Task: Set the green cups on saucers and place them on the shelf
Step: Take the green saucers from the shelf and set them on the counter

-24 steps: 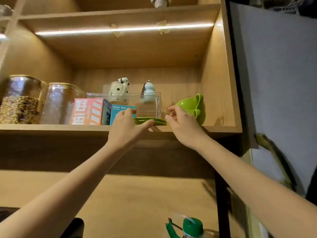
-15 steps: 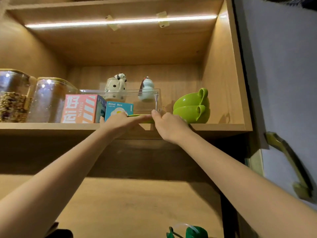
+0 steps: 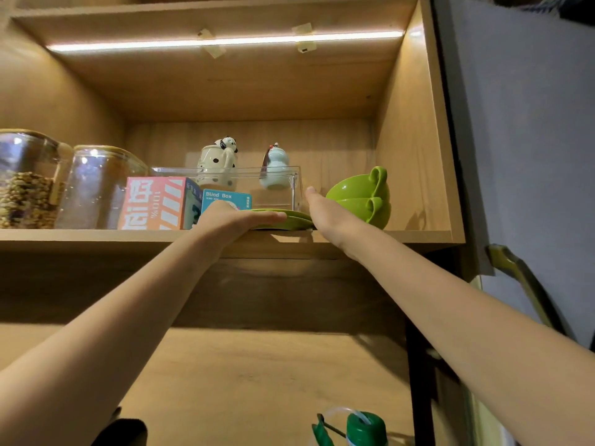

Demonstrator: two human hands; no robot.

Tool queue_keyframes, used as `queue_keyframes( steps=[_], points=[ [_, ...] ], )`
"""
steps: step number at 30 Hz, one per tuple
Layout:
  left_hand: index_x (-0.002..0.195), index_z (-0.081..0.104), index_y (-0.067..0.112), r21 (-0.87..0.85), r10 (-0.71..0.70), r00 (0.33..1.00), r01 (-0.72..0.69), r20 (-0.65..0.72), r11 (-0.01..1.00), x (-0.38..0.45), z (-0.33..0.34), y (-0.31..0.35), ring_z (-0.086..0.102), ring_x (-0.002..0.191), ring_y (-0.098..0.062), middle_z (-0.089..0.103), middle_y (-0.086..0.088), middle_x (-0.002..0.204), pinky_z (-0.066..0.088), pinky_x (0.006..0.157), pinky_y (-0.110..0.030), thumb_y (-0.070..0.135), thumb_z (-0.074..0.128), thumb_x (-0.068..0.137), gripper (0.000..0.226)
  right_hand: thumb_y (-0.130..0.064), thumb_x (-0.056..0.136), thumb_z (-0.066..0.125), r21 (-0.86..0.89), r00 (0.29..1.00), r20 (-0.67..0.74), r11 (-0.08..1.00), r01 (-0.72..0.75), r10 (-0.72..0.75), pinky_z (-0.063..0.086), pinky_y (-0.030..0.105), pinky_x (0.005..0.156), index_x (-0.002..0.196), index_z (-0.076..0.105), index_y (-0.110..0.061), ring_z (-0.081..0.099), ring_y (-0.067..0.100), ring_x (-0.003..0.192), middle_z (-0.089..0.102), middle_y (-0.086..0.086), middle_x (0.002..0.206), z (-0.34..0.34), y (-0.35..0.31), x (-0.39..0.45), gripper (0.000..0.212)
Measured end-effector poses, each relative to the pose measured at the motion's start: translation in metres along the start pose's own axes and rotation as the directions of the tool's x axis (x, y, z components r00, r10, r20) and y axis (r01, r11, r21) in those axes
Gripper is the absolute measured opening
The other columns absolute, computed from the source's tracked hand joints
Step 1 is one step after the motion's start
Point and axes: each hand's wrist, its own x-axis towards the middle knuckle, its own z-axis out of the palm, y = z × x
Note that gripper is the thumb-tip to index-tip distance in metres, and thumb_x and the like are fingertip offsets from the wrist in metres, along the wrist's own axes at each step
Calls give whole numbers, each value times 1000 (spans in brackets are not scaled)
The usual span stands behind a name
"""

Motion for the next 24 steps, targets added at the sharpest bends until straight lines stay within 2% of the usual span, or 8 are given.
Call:
queue_keyframes(
  steps=[3,6,9,14,17,20,22,24],
  points=[
    [116,53,7,-32,5,1000,-6,-29,999,-11,-5,9,50,96,-17,56,-1,110,43,71,-24,56,79,44,91,-45,95,8,21,1000,-5,1000,-7,7,16,38,113,141,26,-5,22,28,140,25,15,152,-9,-3,-13,64],
    [104,51,11,-93,19,999,-23,-40,995,-29,-9,20,44,80,-12,51,2,91,30,56,-18,48,80,50,72,-49,94,13,122,999,-11,992,-40,42,21,39,113,138,33,-7,30,27,136,34,13,148,-20,-6,-29,65],
    [96,53,9,-151,54,998,-60,-43,987,-54,-14,29,45,72,-3,54,4,83,31,54,-16,46,81,51,65,-49,93,19,292,995,-29,953,-78,91,32,44,110,133,40,-7,43,30,126,43,15,142,-32,-8,-51,61],
    [99,63,5,-222,60,998,-65,-30,973,-115,-16,30,58,83,-14,64,-8,96,47,63,-20,43,83,49,66,-33,94,37,716,969,34,671,-194,244,49,42,87,123,47,1,62,30,97,57,20,126,-41,-3,-101,45],
    [88,67,10,-264,61,998,-54,17,963,-152,-17,22,66,89,-22,70,-14,97,55,82,-36,38,86,47,52,-21,95,40,784,945,79,565,-256,318,53,37,66,116,53,5,65,26,74,65,21,108,-37,15,-130,36],
    [67,55,24,-233,78,996,-83,-30,969,-191,-15,5,57,70,-10,63,-1,74,48,71,-23,36,86,45,40,-12,92,46,804,906,117,496,-327,408,53,32,56,106,58,4,65,21,61,68,17,91,-29,35,-161,24],
    [82,59,26,-227,88,994,-99,-62,969,-217,-13,-11,53,71,-1,58,12,76,45,63,-8,35,85,45,47,-9,89,52,793,883,149,480,-375,445,56,29,46,91,61,1,66,19,55,67,14,79,-22,49,-182,14],
    [127,46,9,-174,82,997,-83,-16,981,-246,-9,-28,57,93,-2,63,6,109,42,74,-8,45,82,42,99,-9,87,56,772,864,213,464,-435,456,56,26,40,81,60,-1,67,18,48,68,15,73,-14,65,-203,11]
  ],
)
